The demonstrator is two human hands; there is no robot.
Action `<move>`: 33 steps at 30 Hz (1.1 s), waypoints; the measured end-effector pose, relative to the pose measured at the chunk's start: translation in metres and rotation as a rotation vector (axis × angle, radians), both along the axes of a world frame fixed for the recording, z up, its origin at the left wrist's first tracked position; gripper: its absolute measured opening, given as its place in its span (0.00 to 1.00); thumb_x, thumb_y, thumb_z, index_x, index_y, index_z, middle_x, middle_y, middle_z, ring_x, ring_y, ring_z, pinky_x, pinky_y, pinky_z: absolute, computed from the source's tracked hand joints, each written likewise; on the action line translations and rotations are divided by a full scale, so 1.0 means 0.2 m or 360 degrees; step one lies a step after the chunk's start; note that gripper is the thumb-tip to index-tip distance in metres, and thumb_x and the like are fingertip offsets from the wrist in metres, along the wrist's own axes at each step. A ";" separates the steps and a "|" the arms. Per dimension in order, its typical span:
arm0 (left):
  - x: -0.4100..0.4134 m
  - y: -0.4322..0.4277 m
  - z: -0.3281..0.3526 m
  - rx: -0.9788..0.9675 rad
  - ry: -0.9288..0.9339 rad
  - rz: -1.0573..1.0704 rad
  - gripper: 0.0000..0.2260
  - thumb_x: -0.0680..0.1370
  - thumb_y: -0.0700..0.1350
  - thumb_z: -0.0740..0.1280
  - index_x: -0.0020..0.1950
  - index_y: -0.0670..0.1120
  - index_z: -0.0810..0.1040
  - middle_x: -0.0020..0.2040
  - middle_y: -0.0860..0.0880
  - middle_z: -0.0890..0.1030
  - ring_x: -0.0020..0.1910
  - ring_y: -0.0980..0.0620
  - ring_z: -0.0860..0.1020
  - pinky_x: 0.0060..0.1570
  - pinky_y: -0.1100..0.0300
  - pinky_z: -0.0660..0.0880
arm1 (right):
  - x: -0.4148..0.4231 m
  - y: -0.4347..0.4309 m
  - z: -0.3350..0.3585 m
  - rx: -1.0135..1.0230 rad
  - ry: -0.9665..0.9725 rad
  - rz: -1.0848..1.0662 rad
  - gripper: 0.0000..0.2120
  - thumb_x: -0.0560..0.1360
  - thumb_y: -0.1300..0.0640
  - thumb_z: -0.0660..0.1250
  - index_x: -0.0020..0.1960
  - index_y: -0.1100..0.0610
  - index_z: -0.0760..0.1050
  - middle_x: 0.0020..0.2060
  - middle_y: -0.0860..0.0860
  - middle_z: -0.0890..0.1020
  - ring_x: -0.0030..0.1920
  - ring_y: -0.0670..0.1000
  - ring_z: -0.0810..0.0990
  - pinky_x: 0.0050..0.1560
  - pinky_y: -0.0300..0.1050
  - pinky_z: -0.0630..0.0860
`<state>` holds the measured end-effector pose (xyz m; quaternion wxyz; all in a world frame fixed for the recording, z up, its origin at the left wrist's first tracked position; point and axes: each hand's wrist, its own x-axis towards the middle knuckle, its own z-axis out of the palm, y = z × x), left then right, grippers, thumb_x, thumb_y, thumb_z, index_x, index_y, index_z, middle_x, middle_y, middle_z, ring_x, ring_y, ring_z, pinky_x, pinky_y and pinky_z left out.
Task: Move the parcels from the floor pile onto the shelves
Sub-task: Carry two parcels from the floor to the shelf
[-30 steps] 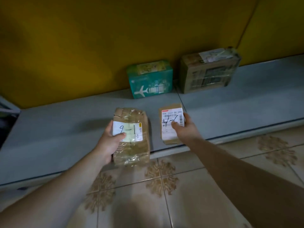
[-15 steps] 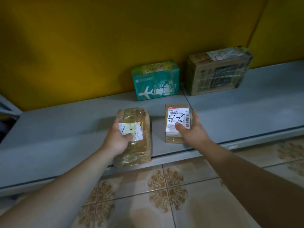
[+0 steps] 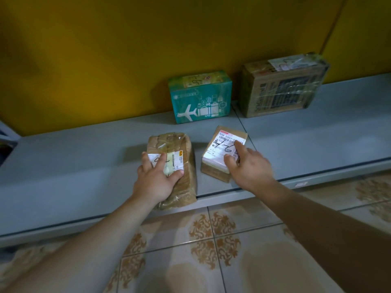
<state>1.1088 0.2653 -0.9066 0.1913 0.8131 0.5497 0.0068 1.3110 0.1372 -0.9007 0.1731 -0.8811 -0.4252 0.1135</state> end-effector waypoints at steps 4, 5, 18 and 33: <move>-0.01 -0.01 -0.01 0.0019 0.0003 0.0000 0.35 0.76 0.68 0.57 0.79 0.59 0.50 0.79 0.46 0.40 0.76 0.41 0.50 0.71 0.46 0.59 | 0.06 0.01 0.03 0.0019 -0.0206 0.0315 0.32 0.76 0.41 0.48 0.78 0.47 0.57 0.78 0.54 0.55 0.77 0.55 0.50 0.74 0.52 0.52; -0.01 -0.01 -0.01 0.0025 0.0009 -0.0005 0.35 0.76 0.68 0.57 0.79 0.59 0.50 0.79 0.46 0.39 0.76 0.41 0.50 0.70 0.46 0.59 | 0.07 0.02 0.03 -0.0038 -0.0186 0.0421 0.34 0.75 0.39 0.46 0.79 0.45 0.54 0.79 0.51 0.51 0.79 0.53 0.44 0.76 0.52 0.47; -0.01 -0.01 -0.01 0.0034 0.0025 0.0008 0.34 0.76 0.69 0.56 0.79 0.60 0.50 0.79 0.47 0.40 0.75 0.40 0.54 0.70 0.48 0.60 | 0.04 0.02 0.05 -0.0230 -0.0323 0.0274 0.38 0.74 0.27 0.52 0.77 0.48 0.56 0.78 0.53 0.55 0.77 0.56 0.51 0.75 0.57 0.55; 0.02 -0.03 0.06 0.0059 0.0220 -0.0045 0.34 0.74 0.72 0.54 0.77 0.63 0.52 0.80 0.47 0.42 0.77 0.42 0.39 0.71 0.34 0.47 | -0.13 -0.06 -0.01 -0.0237 -0.0505 0.0586 0.39 0.76 0.29 0.41 0.80 0.47 0.41 0.80 0.54 0.39 0.78 0.56 0.33 0.75 0.57 0.30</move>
